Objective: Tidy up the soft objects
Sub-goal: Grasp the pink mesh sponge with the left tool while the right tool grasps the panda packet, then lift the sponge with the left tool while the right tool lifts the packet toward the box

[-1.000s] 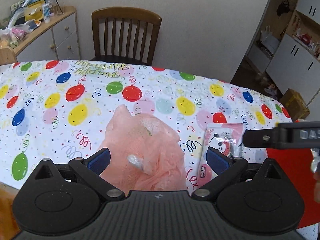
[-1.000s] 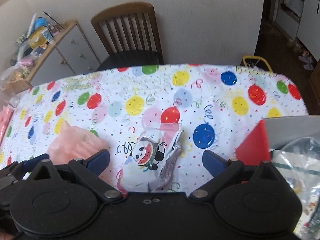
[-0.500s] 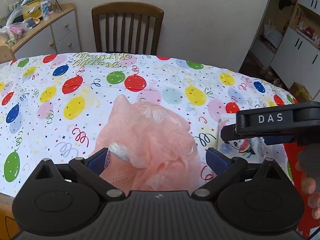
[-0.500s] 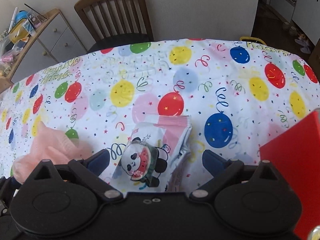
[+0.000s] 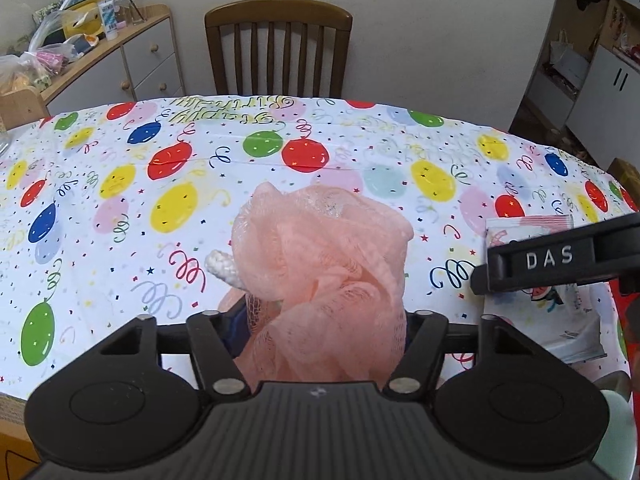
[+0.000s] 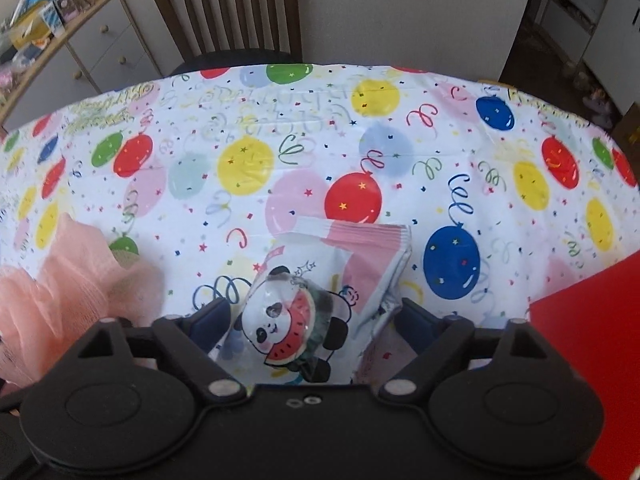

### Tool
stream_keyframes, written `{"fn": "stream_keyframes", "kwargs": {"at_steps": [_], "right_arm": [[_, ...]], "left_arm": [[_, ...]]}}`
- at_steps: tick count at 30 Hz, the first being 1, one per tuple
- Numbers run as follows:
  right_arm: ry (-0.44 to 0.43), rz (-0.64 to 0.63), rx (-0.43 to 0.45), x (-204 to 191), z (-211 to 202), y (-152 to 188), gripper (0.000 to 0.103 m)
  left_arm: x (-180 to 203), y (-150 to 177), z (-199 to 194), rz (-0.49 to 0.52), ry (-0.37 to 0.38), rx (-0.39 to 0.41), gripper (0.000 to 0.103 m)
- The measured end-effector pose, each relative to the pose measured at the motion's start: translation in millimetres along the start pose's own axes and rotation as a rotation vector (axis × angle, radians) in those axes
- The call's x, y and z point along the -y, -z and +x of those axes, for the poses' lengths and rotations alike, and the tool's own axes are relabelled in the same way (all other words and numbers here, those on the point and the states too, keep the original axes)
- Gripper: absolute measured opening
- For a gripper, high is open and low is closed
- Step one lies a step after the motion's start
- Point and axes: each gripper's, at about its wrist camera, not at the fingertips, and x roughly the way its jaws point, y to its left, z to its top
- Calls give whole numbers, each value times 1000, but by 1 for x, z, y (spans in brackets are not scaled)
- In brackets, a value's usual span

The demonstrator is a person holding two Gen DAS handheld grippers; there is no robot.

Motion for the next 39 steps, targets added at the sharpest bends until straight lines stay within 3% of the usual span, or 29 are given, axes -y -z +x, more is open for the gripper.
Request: {"fn": "stream_keyframes", "kwargs": {"at_steps": [12,20,39], "right_arm": [[30,-48,37,-2,-12,6,72],[-3,-9,91,15,-37,5,62],[-84,30,225,56,-143,31,61]], "left_arm": [[-5,-1,-7,-23,-4,46,35],[-4,-5,-20,-34,14,67,33],[25,-20,-103,13,117,133,33]]}}
